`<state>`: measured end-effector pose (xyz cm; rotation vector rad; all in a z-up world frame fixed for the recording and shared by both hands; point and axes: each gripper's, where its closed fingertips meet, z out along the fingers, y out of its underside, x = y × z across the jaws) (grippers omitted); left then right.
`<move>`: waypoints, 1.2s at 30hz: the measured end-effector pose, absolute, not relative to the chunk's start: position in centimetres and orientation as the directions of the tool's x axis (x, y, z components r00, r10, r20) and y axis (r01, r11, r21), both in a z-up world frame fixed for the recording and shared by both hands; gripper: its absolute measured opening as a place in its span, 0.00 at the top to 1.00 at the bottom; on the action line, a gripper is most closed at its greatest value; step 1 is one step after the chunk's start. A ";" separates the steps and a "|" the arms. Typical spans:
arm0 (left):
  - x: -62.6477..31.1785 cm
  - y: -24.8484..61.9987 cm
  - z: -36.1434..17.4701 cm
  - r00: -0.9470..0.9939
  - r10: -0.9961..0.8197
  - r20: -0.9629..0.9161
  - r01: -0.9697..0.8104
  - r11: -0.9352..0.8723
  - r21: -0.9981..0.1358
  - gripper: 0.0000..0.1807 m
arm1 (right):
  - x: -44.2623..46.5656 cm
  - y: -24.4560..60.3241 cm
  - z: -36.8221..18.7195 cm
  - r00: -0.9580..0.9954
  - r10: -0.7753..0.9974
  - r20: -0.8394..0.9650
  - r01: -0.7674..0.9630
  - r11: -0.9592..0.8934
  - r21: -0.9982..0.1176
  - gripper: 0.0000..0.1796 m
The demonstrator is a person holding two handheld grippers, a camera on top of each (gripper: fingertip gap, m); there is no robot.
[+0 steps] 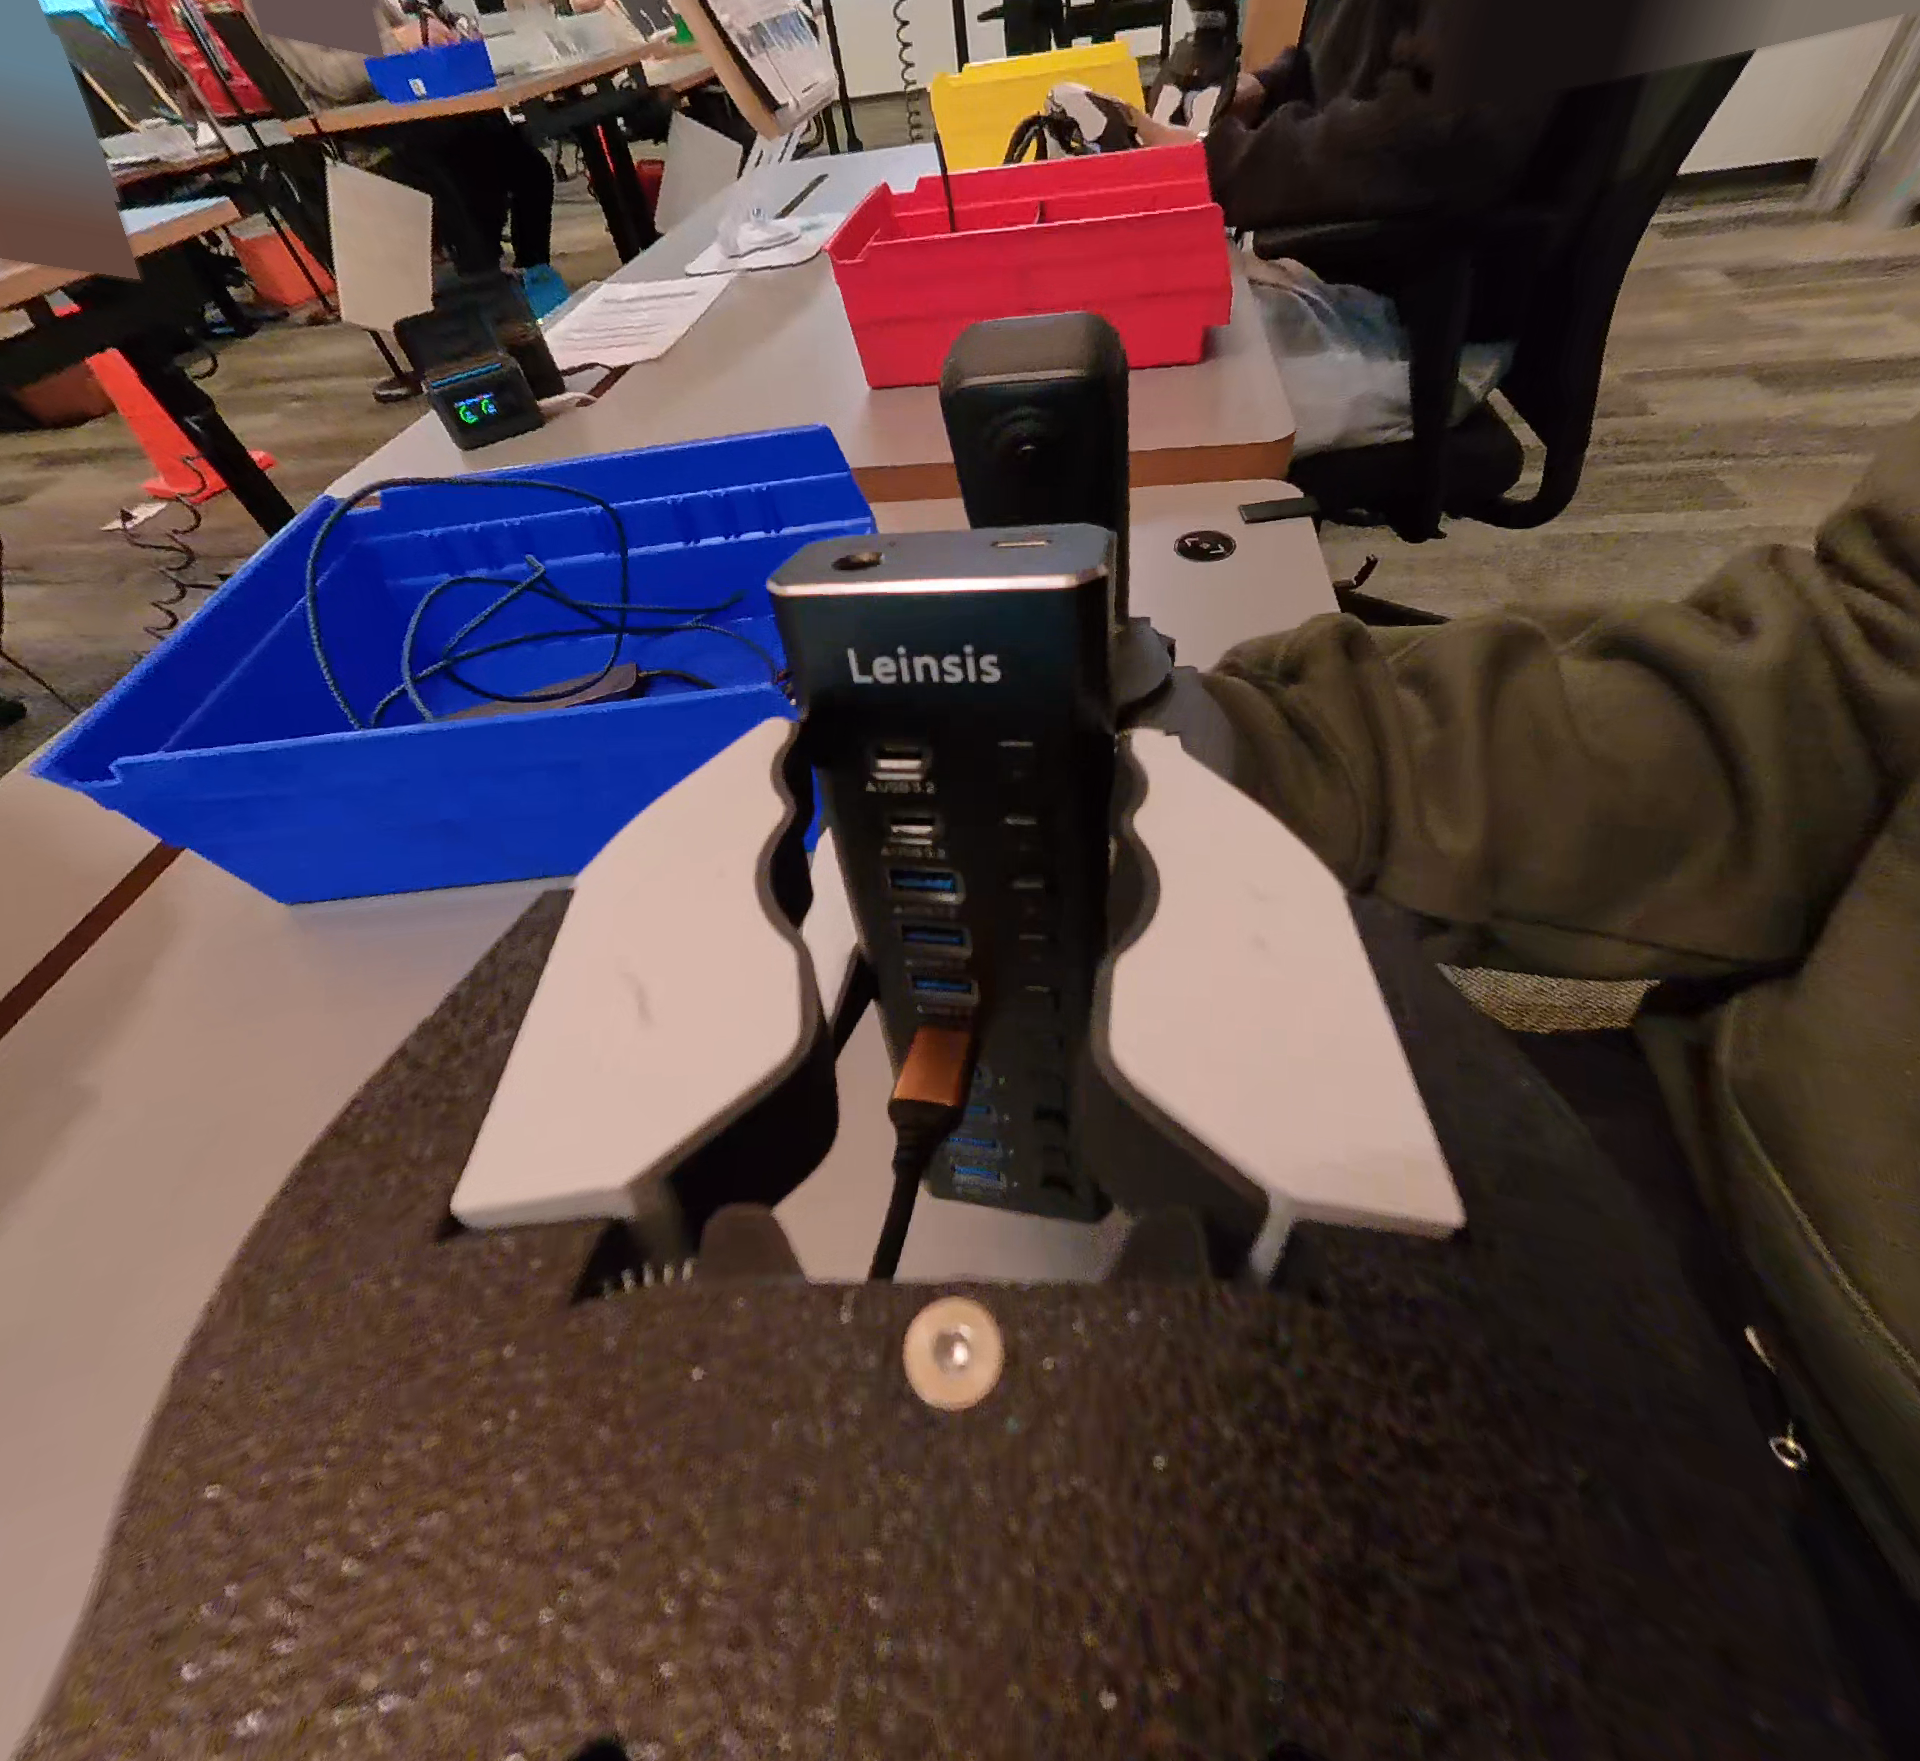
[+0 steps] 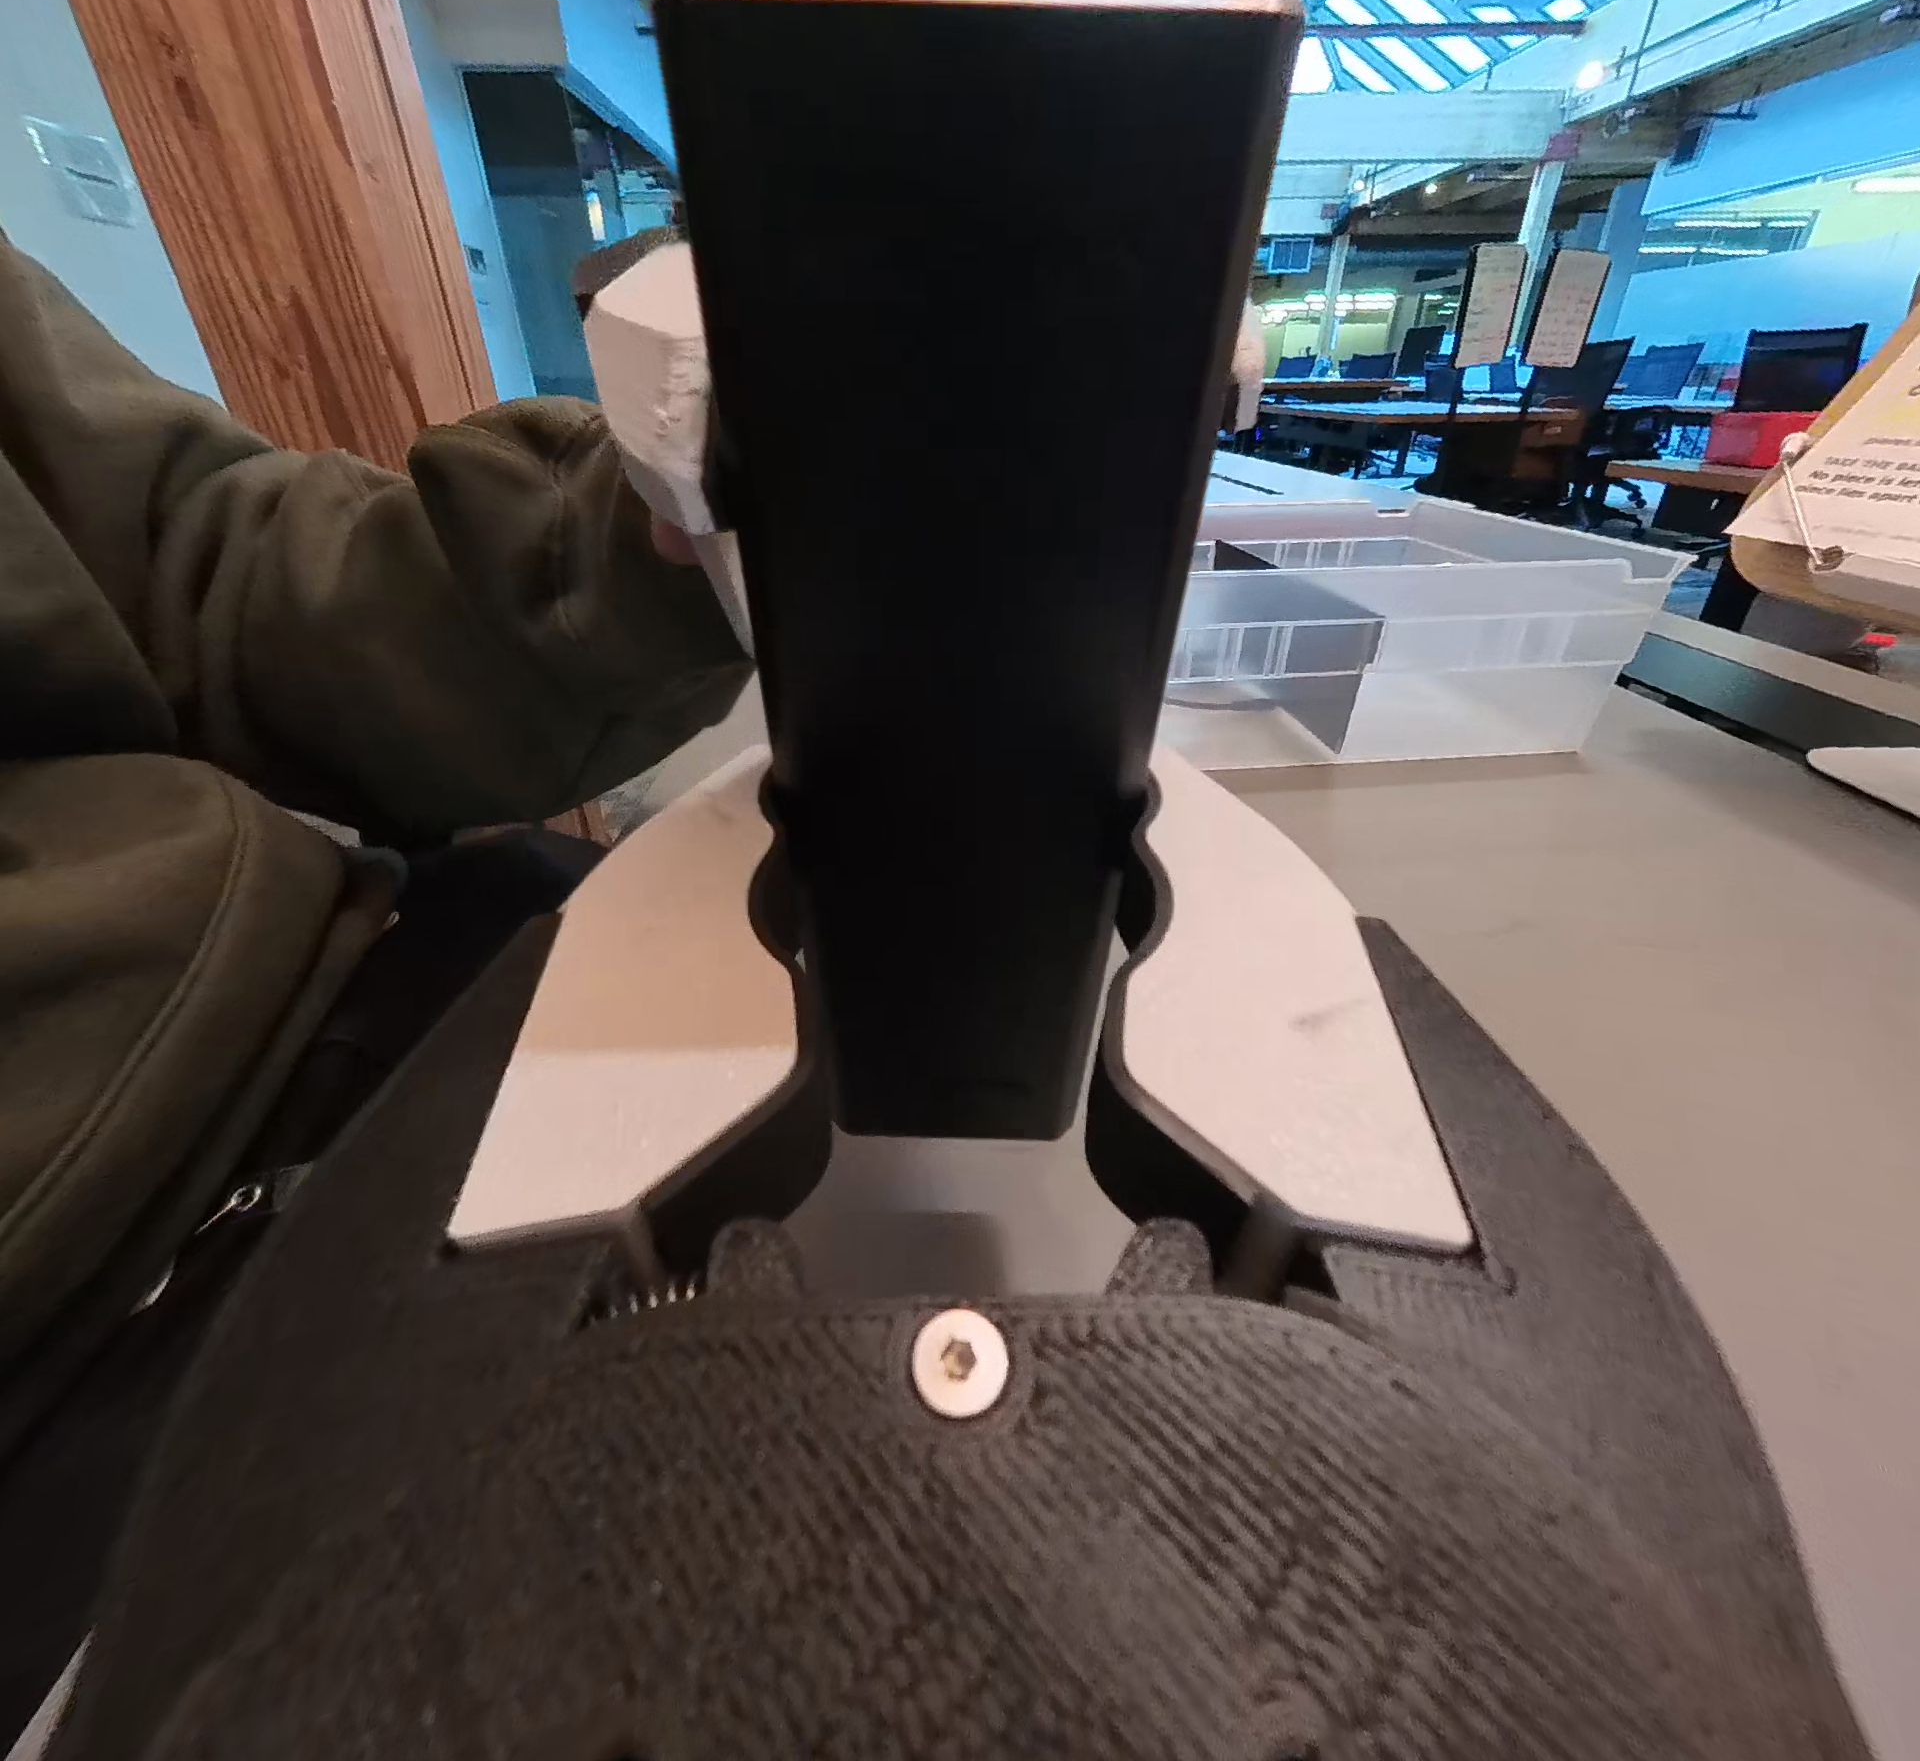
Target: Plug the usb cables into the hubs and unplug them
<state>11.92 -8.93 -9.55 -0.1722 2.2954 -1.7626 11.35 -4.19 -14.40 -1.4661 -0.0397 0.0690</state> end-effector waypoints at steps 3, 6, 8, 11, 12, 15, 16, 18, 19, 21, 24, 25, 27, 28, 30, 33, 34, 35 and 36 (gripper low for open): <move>12.0 -8.7 -9.6 -0.965 -0.236 -0.112 0.048 0.259 -0.965 0.70 | 11.5 -4.0 -14.5 0.998 0.057 -0.026 -0.032 0.098 -0.995 0.66; 12.2 -8.6 -10.1 -0.963 -0.242 -0.120 0.049 0.282 -0.958 0.70 | 11.7 -4.4 -12.9 0.994 0.069 -0.086 -0.099 0.207 -0.973 0.64; 12.5 -8.7 -10.3 -0.955 -0.267 -0.127 0.048 0.285 -0.957 0.70 | 12.1 -4.5 -12.5 0.995 0.040 -0.090 -0.097 0.230 -0.968 0.64; 12.9 -8.5 -10.6 -0.946 -0.291 -0.139 0.047 0.300 -0.953 0.70 | 12.7 -4.2 -12.8 0.995 -0.014 -0.099 -0.094 0.212 -0.973 0.63; 13.1 -8.4 -10.7 -0.943 -0.298 -0.147 0.051 0.306 -0.951 0.70 | 12.8 -4.1 -12.8 0.994 -0.022 -0.108 -0.101 0.218 -0.971 0.62; 13.3 -8.0 -10.7 -0.945 -0.295 -0.141 0.044 0.312 -0.949 0.70 | 13.1 -3.9 -12.9 0.989 -0.026 -0.142 -0.134 0.214 -0.968 0.65; 13.2 -7.9 -10.8 -0.947 -0.288 -0.140 0.044 0.317 -0.948 0.70 | 13.0 -3.8 -13.0 0.990 -0.019 -0.141 -0.134 0.203 -0.970 0.65; 13.1 -7.7 -11.1 -0.950 -0.275 -0.144 0.045 0.335 -0.941 0.70 | 12.9 -3.6 -13.3 0.990 -0.012 -0.141 -0.136 0.196 -0.971 0.65; 13.2 -7.6 -11.1 -0.950 -0.277 -0.144 0.043 0.340 -0.939 0.70 | 12.9 -3.5 -13.4 0.990 -0.008 -0.142 -0.138 0.197 -0.971 0.65; 13.2 -7.6 -11.2 -0.950 -0.280 -0.137 0.037 0.334 -0.942 0.70 | 13.0 -3.4 -13.5 0.990 -0.012 -0.142 -0.137 0.187 -0.973 0.65; 13.6 -7.3 -11.3 -0.948 -0.298 -0.115 0.013 0.322 -0.947 0.70 | 13.4 -3.5 -13.8 0.992 -0.063 -0.111 -0.100 0.148 -0.984 0.65; 13.6 -7.3 -11.4 -0.947 -0.305 -0.098 -0.004 0.316 -0.949 0.70 | 13.5 -3.6 -13.9 0.992 -0.068 -0.105 -0.095 0.140 -0.986 0.65; 13.7 -7.4 -11.4 -0.945 -0.319 -0.069 -0.033 0.306 -0.951 0.70 | 13.6 -3.8 -13.8 0.992 -0.069 -0.108 -0.096 0.164 -0.982 0.65; 13.7 -7.5 -11.4 -0.944 -0.323 -0.062 -0.040 0.301 -0.953 0.70 | 13.5 -3.9 -13.7 0.992 -0.053 -0.113 -0.102 0.175 -0.979 0.65; 13.4 -7.7 -11.0 -0.945 -0.321 -0.062 -0.035 0.289 -0.957 0.69 | 13.3 -4.1 -13.3 0.992 -0.025 -0.120 -0.112 0.201 -0.973 0.65; 13.2 -6.7 -9.6 -0.935 -0.343 -0.090 -0.014 0.289 -0.957 0.62 | 13.2 -4.9 -12.5 0.991 -0.003 -0.133 -0.128 0.256 -0.958 0.65; 13.0 -5.7 -8.6 -0.930 -0.356 -0.095 -0.005 0.272 -0.962 0.62 | 13.4 -5.1 -12.4 0.991 -0.016 -0.132 -0.124 0.259 -0.958 0.65; 13.0 -4.2 -7.4 -0.920 -0.379 -0.102 0.003 0.253 -0.967 0.63 | 13.6 -5.3 -12.6 0.991 -0.023 -0.131 -0.121 0.252 -0.960 0.65; 13.3 -2.2 -6.5 -0.901 -0.420 -0.109 -0.001 0.252 -0.968 0.65 | 13.7 -5.4 -12.8 0.991 -0.028 -0.132 -0.121 0.245 -0.962 0.65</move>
